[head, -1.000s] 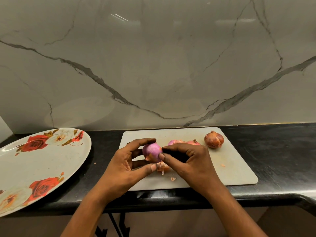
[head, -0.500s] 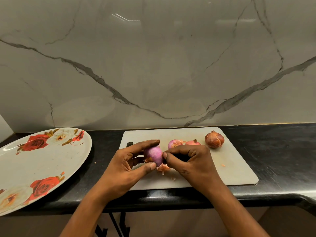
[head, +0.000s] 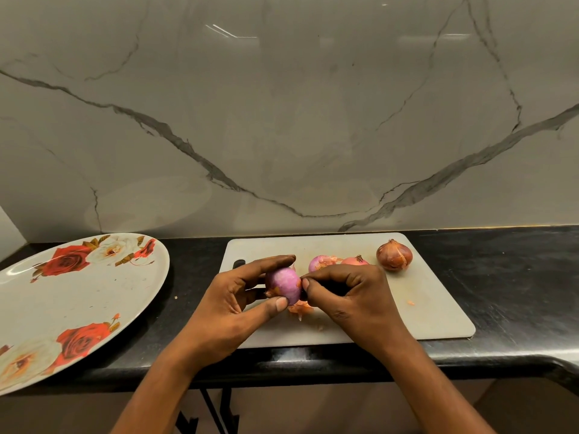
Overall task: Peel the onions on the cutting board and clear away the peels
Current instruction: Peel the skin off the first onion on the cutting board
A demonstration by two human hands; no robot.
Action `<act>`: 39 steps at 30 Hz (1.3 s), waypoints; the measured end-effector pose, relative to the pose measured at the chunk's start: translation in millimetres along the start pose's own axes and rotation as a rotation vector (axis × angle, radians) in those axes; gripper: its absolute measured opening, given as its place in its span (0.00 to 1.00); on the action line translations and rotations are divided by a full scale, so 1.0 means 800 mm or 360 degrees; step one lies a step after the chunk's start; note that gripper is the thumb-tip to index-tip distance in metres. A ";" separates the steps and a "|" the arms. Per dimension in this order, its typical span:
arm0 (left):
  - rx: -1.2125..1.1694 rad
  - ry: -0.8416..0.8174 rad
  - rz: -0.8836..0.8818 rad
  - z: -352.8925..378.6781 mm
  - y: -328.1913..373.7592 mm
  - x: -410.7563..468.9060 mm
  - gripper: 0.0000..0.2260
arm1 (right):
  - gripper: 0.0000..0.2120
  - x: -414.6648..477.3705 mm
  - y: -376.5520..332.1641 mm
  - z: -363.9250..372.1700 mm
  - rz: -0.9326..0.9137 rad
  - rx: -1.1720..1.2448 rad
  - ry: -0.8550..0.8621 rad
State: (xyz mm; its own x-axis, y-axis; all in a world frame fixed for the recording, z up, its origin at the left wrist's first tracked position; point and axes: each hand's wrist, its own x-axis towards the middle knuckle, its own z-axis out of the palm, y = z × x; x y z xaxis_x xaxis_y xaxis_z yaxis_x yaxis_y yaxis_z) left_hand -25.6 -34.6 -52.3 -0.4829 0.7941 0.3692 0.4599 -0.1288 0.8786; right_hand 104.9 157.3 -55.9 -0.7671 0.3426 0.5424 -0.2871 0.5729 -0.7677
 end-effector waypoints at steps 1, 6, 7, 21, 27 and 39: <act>-0.0005 0.0005 -0.0002 0.000 0.000 0.000 0.26 | 0.06 0.000 0.000 0.000 0.0003 -0.0003 -0.0001; 0.0019 0.0019 -0.0002 0.000 0.000 0.000 0.26 | 0.05 -0.001 -0.002 -0.001 -0.0034 -0.0028 -0.0008; 0.0028 0.0012 -0.0003 0.000 0.001 0.000 0.26 | 0.05 -0.001 -0.002 0.000 -0.0038 -0.0033 -0.0013; -0.0060 0.0020 -0.0008 0.001 0.000 0.000 0.25 | 0.05 0.000 0.004 0.003 0.0050 -0.0026 0.0131; -0.0148 0.0002 0.0019 0.001 0.002 -0.001 0.24 | 0.12 -0.003 0.000 0.003 0.0002 0.0016 0.0008; -0.0176 -0.0003 -0.0017 0.002 0.006 -0.001 0.24 | 0.05 -0.001 0.008 0.003 -0.0012 -0.0023 -0.0016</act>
State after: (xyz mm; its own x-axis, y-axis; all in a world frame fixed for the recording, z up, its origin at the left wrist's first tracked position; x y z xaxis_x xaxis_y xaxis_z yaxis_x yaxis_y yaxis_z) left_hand -21.9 -35.4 -48.9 -0.4857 0.7970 0.3590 0.3694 -0.1851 0.9106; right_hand 102.2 158.8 -61.7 -0.7708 0.3308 0.5445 -0.2844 0.5861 -0.7587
